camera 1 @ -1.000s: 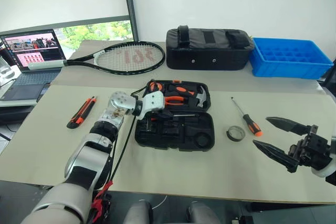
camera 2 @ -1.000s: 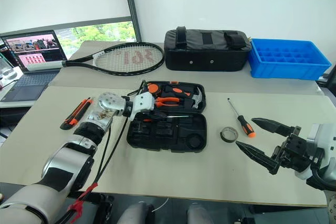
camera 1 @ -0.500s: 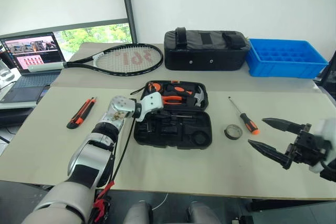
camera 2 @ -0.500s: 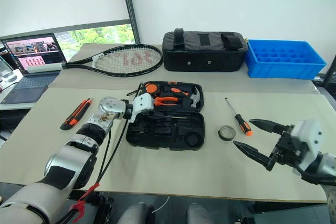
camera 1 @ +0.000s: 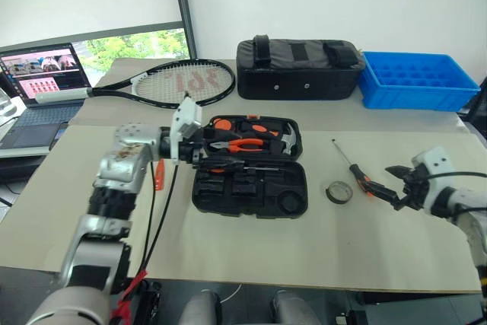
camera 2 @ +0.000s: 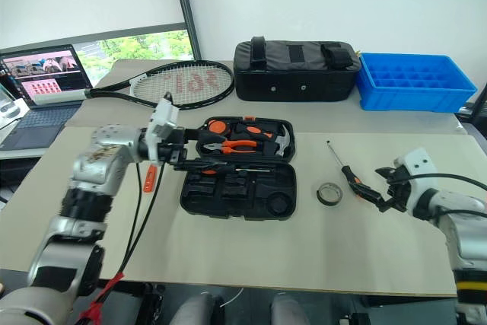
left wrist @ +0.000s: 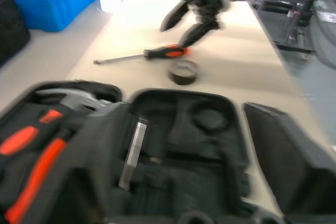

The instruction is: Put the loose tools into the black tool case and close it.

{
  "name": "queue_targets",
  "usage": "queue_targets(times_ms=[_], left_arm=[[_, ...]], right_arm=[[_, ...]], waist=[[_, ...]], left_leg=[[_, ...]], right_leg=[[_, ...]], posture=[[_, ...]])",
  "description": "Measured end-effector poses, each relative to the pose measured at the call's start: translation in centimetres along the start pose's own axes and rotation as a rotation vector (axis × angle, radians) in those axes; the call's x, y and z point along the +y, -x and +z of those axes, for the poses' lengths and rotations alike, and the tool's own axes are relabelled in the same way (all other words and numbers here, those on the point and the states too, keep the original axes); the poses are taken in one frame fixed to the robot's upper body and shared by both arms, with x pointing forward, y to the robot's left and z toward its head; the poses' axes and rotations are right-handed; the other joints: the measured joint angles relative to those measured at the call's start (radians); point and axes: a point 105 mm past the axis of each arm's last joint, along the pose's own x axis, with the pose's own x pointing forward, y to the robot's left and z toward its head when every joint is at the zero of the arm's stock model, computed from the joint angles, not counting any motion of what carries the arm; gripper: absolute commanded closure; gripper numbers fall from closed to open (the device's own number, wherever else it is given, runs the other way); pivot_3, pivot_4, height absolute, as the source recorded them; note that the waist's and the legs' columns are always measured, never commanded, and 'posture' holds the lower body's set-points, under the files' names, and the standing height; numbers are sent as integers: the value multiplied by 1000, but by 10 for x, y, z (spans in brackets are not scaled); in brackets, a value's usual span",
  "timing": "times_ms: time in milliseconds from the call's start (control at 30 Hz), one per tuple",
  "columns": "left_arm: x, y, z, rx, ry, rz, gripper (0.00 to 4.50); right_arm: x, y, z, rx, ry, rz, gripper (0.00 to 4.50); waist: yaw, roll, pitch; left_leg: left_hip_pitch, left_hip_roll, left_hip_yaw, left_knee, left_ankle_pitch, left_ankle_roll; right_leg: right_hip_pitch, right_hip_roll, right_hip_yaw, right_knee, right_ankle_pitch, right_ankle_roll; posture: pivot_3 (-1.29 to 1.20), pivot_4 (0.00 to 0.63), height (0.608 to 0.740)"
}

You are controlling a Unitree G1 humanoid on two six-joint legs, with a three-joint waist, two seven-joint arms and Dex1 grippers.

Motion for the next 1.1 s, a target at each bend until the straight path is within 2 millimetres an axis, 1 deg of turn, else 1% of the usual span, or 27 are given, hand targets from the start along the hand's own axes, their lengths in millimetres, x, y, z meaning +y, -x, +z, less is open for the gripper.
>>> queue_targets(times_ms=[100, 133, 167, 233, 300, 367, 533, 567, 600, 667, 700, 767, 800, 833, 900, 967, 1100], left_arm=[[-14, 7, 8, 31, 4, -23, 0], [-17, 8, 10, 35, 5, -27, 0], [-20, 8, 11, 37, 9, -28, 0], [-24, 11, 9, 62, 10, -14, 0], [-27, 14, 7, 80, 10, 10, 0], [-27, 16, 8, 82, 12, 33, 0], [-30, 20, 6, 90, 15, 76, 0], [-31, 22, 6, 91, 22, 81, 0], [-33, 26, 5, 92, 33, 102, 0], [-35, 36, 3, 97, 61, 152, 0], [-36, 41, 2, 97, 77, 180, 0], [-39, 48, 0, 104, 90, 220, 0], [-43, 54, -3, 105, 109, 249, 0], [-46, 57, -6, 108, 129, 269, 0], [-51, 63, -10, 111, 157, 305, 0], [-58, 67, -12, 124, 176, 322, 0], [-68, 73, -14, 142, 191, 355, 0]], right_arm=[[-2, -9, -1, 37, 2, 16, 852], [-2, -11, -3, 52, 9, 17, 1243], [-2, -12, -4, 60, 11, 23, 1523], [-1, -17, -4, 71, 20, 32, 2124], [-3, -19, -5, 81, 25, 31, 2871], [-5, -20, -5, 79, 28, 28, 3510], [-4, -24, 9, 27, 33, 40, 3549], [-3, -24, 13, 14, 44, 46, 3549], [2, -24, 22, -11, 72, 78, 3549], [19, -23, 42, -78, 130, 169, 3549], [31, -23, 57, -114, 183, 227, 3549], [50, -24, 74, -153, 258, 314, 3549], [65, -28, 83, -170, 313, 375, 3549], [77, -32, 87, -177, 362, 428, 3549], [102, -42, 88, -176, 429, 532, 3549], [116, -51, 85, -167, 468, 592, 3549], [127, -65, 79, -148, 544, 655, 3549]], waist=[[1, 0, 0], [2, 0, 1], [3, 0, 1], [-2, 0, 1], [-5, 0, 2], [-7, 0, 3], [-11, 2, 4], [-10, 2, 4], [-13, 3, 5], [-18, 4, 6], [-19, 3, 6], [-17, 3, 6], [-20, 3, 6], [-21, 2, 7], [-20, 0, 8], [-11, -1, 8], [-2, -1, 9]], left_leg=[[1, 0, 0, 0, 0, 0], [1, 0, 0, 0, 0, 0], [1, 0, 0, 0, 0, 0], [1, 0, 0, 0, 0, 0], [1, 0, 0, 0, 0, 0], [1, 0, -1, 0, 0, 0], [1, 0, -1, 0, 0, 0], [1, 0, -1, 0, 0, 0], [1, 0, -1, -1, 0, 0], [2, 1, -1, -1, 0, 0], [2, 2, -1, -1, 0, 0], [2, 2, -1, -1, 0, 0], [3, 2, -1, -2, 0, 0], [4, 2, -1, -2, 0, 0], [4, 2, -2, -2, 0, 0], [3, 2, -2, -1, 0, 0], [3, 1, -2, -1, 0, 0]], right_leg=[[1, 0, 0, -1, 0, 0], [1, 0, 0, -1, 0, 0], [1, 0, 0, -1, 0, 0], [1, 0, 0, -1, 0, 0], [1, 0, 0, -1, 0, 0], [1, 0, 0, -1, 0, 0], [1, 0, 0, -1, 0, 0], [1, 0, 0, -1, 0, 0], [1, 0, 0, -1, 0, 0], [0, 0, 0, -1, 0, 0], [1, 1, 0, -1, 0, 0], [1, 1, -1, -1, 0, 0], [1, 1, -1, -1, 0, 0], [1, 1, -1, 0, 0, 0], [1, 0, -2, 0, 0, 0], [1, -1, -2, 0, 0, 0], [1, -2, -3, -1, 0, -1]], posture=[[0, 150, 708], [0, 150, 708], [0, 150, 708], [0, 150, 708], [0, 150, 708], [0, 150, 708], [0, 150, 708], [0, 150, 708], [0, 150, 708], [0, 150, 708], [0, 150, 708], [0, 150, 708], [0, 150, 708], [0, 150, 708], [0, 150, 708], [0, 150, 708], [0, 150, 708]])
